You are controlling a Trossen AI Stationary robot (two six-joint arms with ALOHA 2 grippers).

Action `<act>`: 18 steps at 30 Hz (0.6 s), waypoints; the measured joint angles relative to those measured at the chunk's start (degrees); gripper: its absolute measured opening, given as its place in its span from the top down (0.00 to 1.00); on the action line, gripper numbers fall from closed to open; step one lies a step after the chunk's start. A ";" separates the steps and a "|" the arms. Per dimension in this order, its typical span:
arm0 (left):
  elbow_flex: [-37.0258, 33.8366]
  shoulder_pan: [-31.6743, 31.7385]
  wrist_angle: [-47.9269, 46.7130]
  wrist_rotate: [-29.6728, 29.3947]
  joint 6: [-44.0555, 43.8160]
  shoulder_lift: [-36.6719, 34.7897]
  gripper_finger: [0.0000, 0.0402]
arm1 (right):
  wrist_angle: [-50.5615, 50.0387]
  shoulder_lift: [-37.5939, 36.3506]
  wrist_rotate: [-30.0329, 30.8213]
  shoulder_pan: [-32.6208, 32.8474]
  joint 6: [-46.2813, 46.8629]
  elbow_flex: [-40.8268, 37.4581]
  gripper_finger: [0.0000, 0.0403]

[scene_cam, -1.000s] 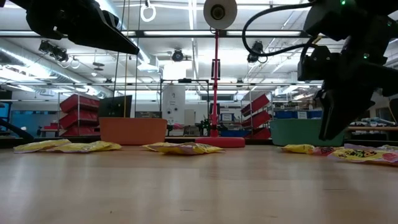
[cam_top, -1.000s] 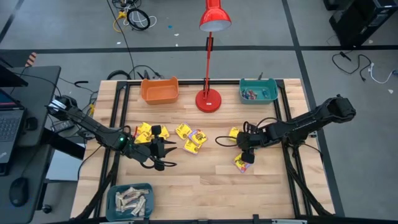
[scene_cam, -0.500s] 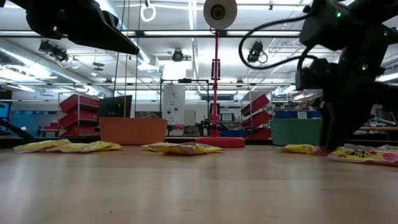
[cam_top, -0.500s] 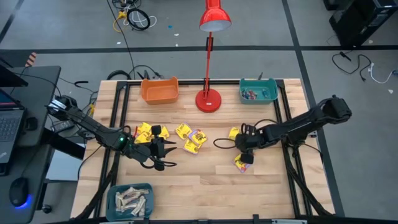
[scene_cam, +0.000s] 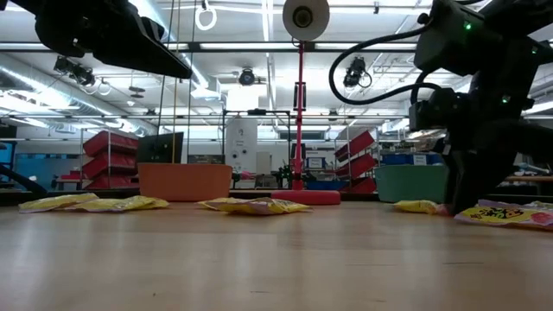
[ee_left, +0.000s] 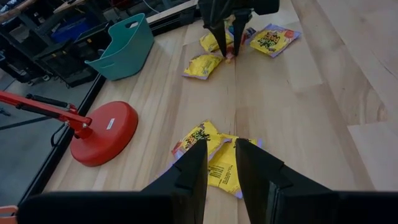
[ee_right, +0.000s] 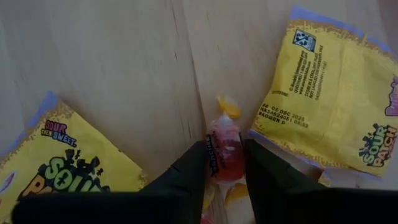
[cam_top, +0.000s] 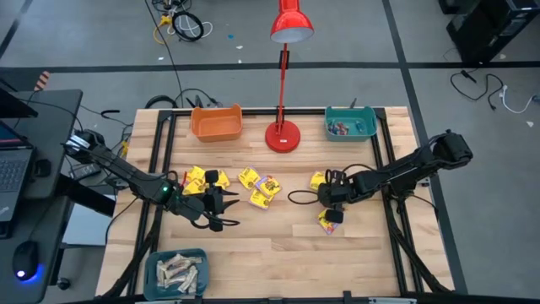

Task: Sort candy
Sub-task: Put the small red candy into the green bin

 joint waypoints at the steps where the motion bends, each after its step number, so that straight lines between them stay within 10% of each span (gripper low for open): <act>1: 0.00 -0.02 0.00 0.02 0.00 0.00 0.78 | -0.06 -0.37 -0.12 -0.03 0.05 -0.08 0.78; 18: 0.01 -0.01 -0.16 0.02 -0.35 0.00 0.78 | -0.63 -1.19 -0.24 -0.04 0.98 0.14 0.89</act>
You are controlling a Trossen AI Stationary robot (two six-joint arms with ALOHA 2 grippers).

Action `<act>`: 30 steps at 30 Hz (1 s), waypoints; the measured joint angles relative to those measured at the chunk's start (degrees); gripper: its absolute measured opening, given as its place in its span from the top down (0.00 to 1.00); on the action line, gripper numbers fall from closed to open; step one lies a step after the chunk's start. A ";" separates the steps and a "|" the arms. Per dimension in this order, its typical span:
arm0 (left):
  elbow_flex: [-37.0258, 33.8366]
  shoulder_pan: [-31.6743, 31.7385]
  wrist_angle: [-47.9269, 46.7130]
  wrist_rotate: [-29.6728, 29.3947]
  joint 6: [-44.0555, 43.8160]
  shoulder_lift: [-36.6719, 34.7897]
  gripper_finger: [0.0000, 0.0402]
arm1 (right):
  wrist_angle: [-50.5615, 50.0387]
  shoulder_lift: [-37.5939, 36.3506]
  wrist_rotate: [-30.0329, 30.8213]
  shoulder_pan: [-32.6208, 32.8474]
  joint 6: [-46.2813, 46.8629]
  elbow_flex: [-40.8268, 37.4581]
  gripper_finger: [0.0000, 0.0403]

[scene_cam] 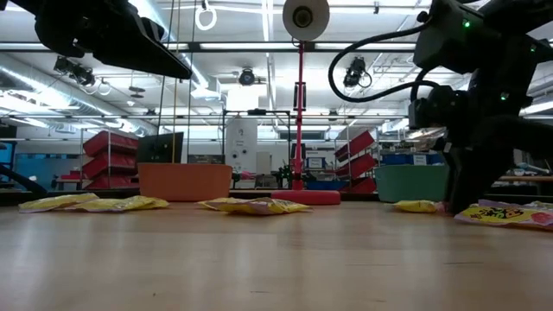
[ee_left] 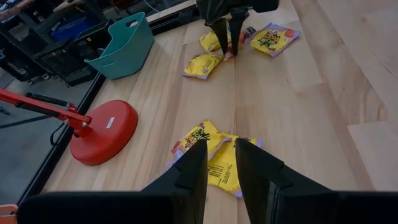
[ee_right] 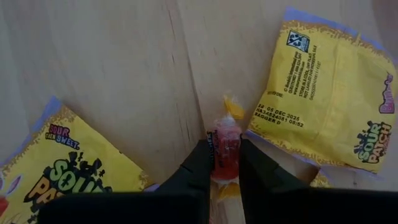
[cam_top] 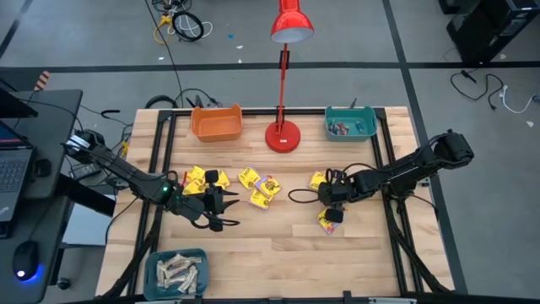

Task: Sort candy
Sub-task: Put the small red candy into the green bin

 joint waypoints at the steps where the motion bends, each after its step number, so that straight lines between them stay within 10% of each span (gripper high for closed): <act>1: 0.00 0.01 -0.01 0.00 0.00 0.00 0.78 | -0.60 0.00 0.00 0.00 0.23 0.41 0.89; 30: -0.01 0.00 0.51 -0.01 0.17 0.00 0.78 | -21.85 -0.09 8.23 -9.14 1.21 27.32 0.89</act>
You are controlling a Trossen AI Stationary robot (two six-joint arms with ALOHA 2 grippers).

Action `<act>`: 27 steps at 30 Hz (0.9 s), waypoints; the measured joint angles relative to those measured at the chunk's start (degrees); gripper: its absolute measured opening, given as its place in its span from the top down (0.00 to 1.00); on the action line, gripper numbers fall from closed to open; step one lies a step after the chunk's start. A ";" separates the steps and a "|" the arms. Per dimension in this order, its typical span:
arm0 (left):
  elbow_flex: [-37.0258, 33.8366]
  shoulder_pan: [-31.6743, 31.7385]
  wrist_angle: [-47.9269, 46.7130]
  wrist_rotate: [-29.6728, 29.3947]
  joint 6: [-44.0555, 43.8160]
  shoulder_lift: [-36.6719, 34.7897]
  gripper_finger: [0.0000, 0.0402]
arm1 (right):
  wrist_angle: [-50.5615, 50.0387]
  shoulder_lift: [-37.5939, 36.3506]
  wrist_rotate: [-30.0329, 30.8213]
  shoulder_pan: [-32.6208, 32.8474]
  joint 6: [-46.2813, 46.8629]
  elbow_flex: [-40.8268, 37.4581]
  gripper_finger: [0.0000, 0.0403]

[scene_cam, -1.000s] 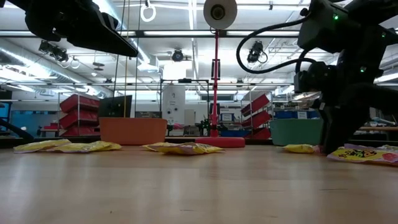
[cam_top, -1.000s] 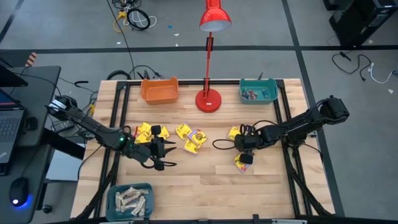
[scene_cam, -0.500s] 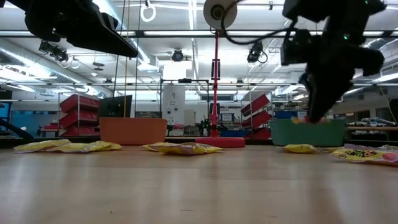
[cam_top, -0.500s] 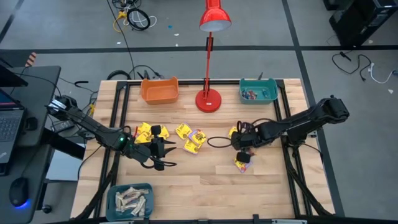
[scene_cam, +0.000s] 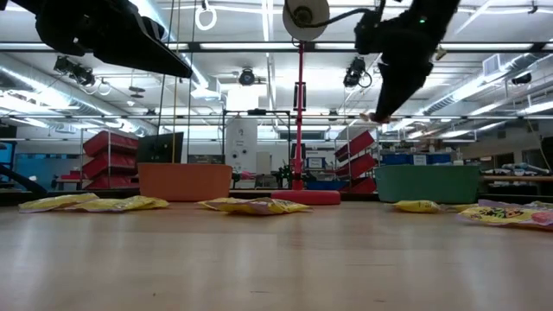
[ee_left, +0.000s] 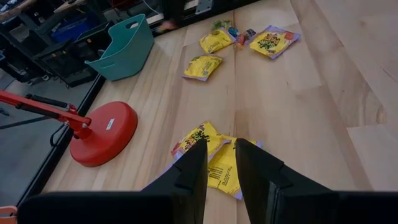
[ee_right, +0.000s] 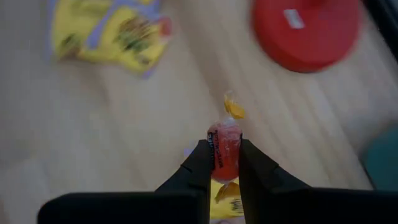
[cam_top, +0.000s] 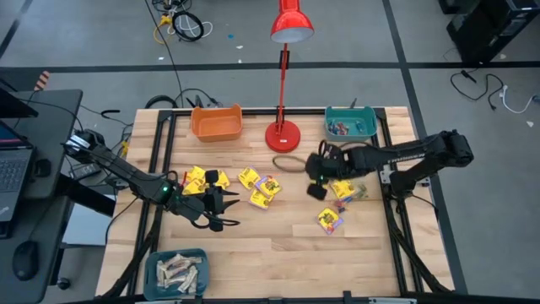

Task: Sort candy
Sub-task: Put the small red candy into the green bin

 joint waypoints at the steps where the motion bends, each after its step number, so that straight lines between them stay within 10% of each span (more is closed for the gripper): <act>1: 0.01 -0.01 0.03 0.01 -0.01 0.00 0.78 | -0.93 -0.02 -0.05 -1.40 0.92 0.86 0.89; 7: 0.02 -0.01 0.51 0.01 0.00 0.00 0.78 | -7.94 -0.02 1.84 -10.98 11.52 4.08 0.89; 27: 0.01 0.00 0.49 0.01 0.20 0.01 0.78 | -5.11 -0.02 -0.65 -42.85 3.79 4.20 0.89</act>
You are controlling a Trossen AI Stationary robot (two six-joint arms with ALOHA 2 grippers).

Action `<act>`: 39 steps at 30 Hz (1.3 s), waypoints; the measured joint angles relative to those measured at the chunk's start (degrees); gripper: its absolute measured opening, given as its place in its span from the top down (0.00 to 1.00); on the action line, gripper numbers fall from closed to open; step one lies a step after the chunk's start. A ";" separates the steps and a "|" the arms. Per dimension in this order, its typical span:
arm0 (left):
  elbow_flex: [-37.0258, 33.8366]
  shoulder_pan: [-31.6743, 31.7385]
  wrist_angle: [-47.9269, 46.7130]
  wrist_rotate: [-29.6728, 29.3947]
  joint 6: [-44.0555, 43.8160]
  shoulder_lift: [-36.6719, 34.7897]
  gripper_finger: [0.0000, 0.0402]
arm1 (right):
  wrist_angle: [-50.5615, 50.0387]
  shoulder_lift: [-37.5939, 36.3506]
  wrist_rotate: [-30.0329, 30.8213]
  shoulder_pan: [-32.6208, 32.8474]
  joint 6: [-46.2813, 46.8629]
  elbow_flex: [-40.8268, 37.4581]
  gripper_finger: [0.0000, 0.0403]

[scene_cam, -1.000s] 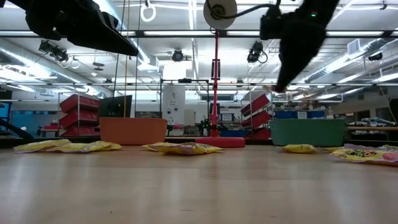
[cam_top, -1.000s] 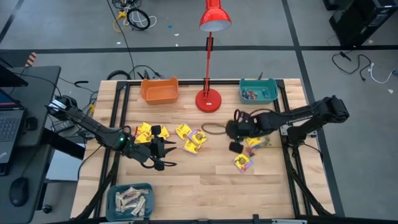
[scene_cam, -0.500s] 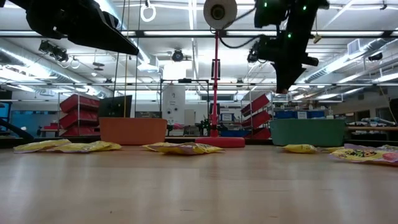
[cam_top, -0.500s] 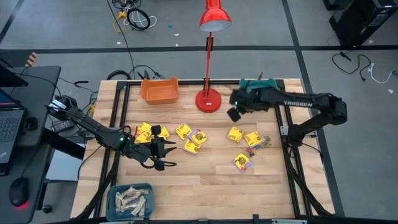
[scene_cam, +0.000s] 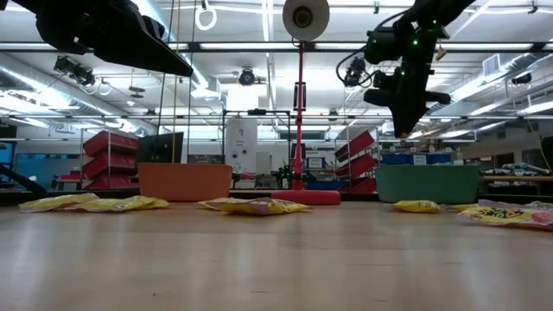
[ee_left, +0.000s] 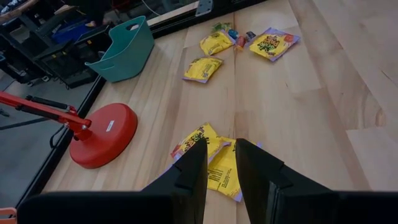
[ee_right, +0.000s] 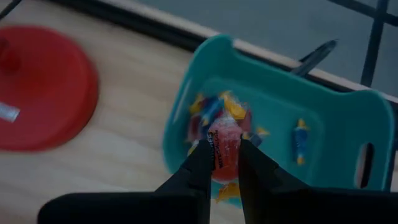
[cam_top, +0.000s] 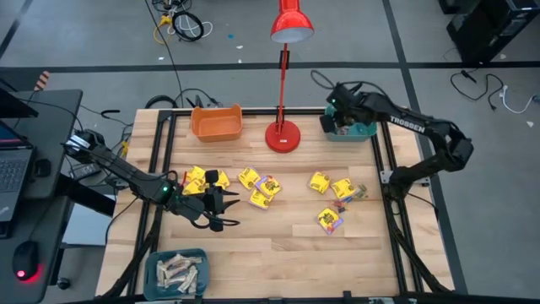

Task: Sort candy
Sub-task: Put the small red candy into the green bin

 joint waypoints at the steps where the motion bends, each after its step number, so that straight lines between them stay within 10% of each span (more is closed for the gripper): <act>1: -0.01 -0.01 0.00 0.00 0.00 0.01 0.78 | 0.53 0.00 -0.02 -1.02 -0.06 0.00 0.89; 39: 0.01 0.01 -0.17 0.00 0.00 0.01 0.78 | 15.57 1.95 -5.71 -16.17 2.56 -16.21 0.89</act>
